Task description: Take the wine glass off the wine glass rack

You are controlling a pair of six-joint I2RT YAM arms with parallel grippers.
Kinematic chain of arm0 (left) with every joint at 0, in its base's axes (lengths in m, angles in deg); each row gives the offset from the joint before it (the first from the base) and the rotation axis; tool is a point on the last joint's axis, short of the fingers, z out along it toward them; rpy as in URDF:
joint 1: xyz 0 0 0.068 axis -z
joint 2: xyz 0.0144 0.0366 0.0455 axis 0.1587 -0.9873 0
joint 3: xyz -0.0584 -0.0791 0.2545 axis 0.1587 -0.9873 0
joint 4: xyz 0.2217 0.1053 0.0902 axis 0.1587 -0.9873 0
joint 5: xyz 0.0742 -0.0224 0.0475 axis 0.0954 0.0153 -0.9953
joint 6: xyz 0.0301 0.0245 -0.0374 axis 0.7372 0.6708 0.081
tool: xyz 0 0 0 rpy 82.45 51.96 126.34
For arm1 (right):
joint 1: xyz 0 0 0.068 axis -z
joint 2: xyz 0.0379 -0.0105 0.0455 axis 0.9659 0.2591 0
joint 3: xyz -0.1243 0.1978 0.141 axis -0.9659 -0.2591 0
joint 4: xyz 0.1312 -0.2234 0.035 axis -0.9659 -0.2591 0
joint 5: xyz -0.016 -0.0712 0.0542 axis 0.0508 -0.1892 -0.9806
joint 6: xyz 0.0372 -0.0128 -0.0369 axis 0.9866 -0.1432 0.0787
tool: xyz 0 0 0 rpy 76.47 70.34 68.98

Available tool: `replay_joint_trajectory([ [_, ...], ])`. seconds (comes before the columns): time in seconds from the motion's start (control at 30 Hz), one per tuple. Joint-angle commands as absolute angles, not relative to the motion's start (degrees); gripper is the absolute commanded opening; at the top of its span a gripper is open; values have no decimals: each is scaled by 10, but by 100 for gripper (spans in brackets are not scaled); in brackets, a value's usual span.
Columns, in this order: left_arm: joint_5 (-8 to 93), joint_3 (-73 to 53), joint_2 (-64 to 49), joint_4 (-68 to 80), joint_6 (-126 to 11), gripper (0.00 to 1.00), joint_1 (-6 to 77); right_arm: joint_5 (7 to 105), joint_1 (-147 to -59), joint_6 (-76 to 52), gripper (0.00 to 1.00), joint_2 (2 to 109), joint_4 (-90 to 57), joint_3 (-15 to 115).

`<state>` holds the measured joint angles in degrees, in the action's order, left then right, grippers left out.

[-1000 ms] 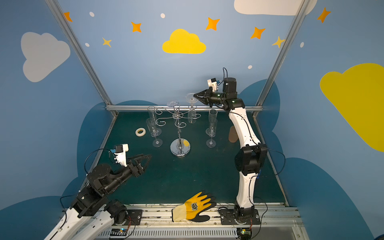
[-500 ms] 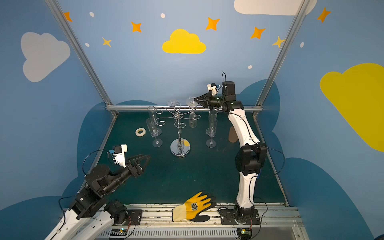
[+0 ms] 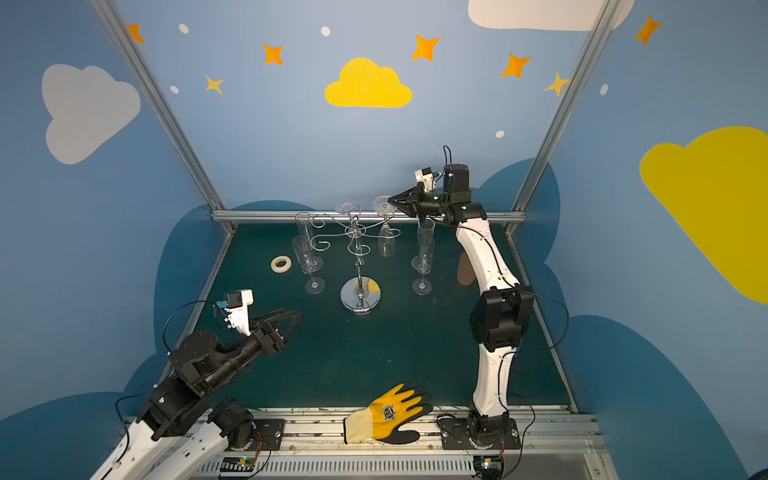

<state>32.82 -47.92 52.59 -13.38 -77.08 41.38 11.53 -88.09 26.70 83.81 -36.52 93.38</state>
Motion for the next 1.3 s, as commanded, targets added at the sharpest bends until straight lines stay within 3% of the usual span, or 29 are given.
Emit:
replay_joint_trajectory([
  [0.0, 322, -481, 528, -136, -766, 75, 413, 115, -880, 283, 0, 824, -334, 949],
  [1.27, 324, -486, 537, -142, -767, 76, 413, 103, -880, 251, 0, 769, -368, 891],
])
